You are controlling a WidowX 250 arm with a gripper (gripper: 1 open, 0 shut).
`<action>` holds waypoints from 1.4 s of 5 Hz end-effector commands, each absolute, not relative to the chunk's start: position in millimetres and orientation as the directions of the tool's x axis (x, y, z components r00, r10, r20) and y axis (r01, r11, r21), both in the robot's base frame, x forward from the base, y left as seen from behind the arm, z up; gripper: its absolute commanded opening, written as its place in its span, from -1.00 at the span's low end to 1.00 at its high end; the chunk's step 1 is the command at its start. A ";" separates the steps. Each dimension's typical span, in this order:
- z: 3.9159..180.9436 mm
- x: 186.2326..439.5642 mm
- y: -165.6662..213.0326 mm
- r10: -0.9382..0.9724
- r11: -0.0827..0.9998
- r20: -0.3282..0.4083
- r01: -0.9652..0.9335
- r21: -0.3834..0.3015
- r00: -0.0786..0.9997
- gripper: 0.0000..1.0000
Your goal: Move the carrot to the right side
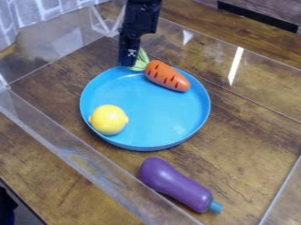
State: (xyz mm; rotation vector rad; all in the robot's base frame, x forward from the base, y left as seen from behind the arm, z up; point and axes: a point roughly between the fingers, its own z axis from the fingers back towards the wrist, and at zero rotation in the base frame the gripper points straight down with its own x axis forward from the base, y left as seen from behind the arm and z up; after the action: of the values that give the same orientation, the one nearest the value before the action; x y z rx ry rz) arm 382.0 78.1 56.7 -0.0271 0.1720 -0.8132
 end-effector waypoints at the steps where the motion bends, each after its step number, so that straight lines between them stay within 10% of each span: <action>1: 87.3 399.1 61.7 -0.730 0.682 -0.076 0.731 -0.010 0.680 -1.00; 2: 82.2 392.0 57.5 -0.761 0.647 -0.071 0.763 -0.013 0.644 1.00; 3: 75.7 383.8 52.0 -0.800 0.599 -0.069 0.801 -0.011 0.597 1.00; 4: 81.4 378.4 46.5 -0.825 0.562 -0.070 0.827 -0.004 0.560 -1.00; 7: 87.8 364.4 61.3 -0.831 0.553 -0.068 0.833 -0.006 0.552 -1.00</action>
State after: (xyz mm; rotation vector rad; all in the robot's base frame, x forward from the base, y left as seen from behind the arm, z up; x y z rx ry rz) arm 355.9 55.9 45.8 -0.0388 0.1685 -0.9992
